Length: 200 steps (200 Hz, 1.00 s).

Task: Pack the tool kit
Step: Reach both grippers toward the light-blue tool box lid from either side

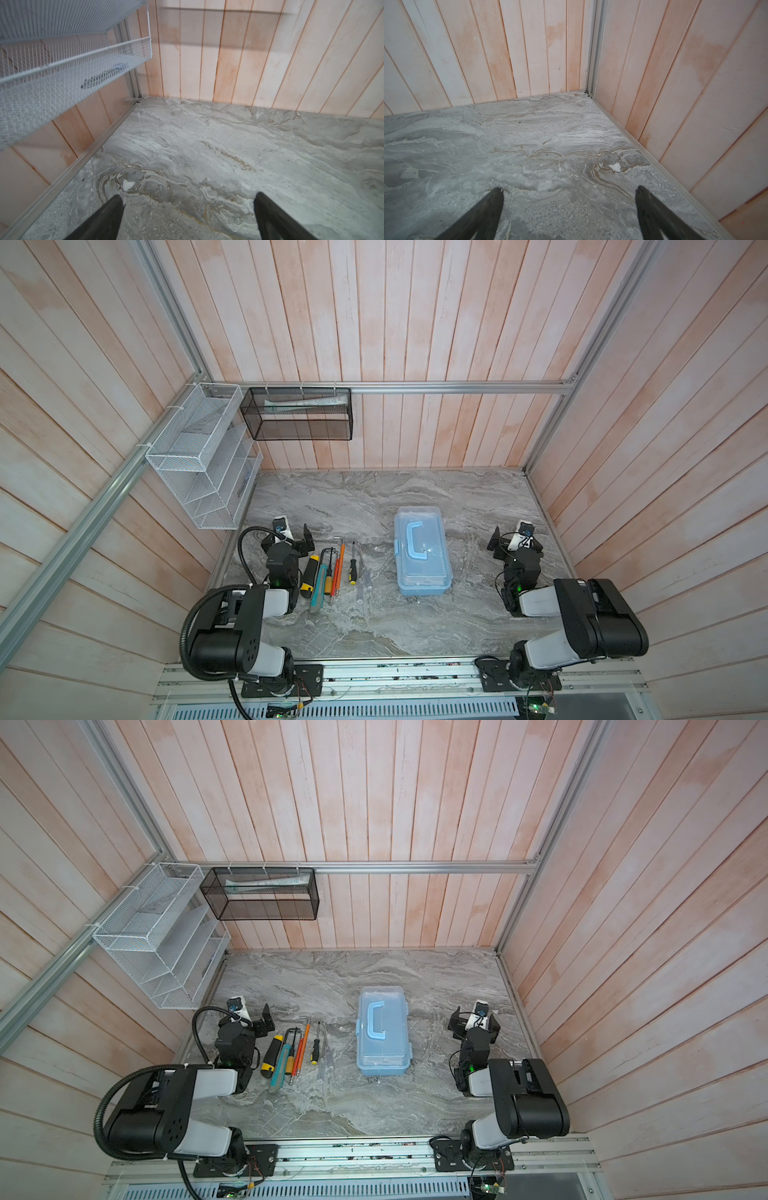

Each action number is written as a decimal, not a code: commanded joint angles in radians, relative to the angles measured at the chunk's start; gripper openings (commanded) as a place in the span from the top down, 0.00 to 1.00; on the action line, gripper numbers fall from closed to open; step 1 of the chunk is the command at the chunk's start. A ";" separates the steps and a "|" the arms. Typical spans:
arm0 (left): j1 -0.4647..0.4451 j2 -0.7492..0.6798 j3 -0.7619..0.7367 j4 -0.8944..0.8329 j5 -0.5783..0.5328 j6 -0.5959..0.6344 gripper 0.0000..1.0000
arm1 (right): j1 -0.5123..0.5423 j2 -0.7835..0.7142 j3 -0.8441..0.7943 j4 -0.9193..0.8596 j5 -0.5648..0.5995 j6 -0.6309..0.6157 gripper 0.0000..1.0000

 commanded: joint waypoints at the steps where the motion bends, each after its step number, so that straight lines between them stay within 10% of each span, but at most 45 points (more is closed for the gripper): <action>1: -0.020 -0.110 0.035 -0.109 -0.048 0.022 0.00 | 0.066 -0.029 0.077 -0.079 0.218 -0.036 0.02; 84: -0.042 -0.186 0.365 -0.731 0.203 -0.346 0.00 | 0.200 -0.231 0.436 -0.831 0.233 0.127 0.03; 200: -0.274 -0.128 0.308 -0.658 0.632 -0.552 0.06 | 0.510 -0.111 0.966 -1.515 -0.456 0.443 0.31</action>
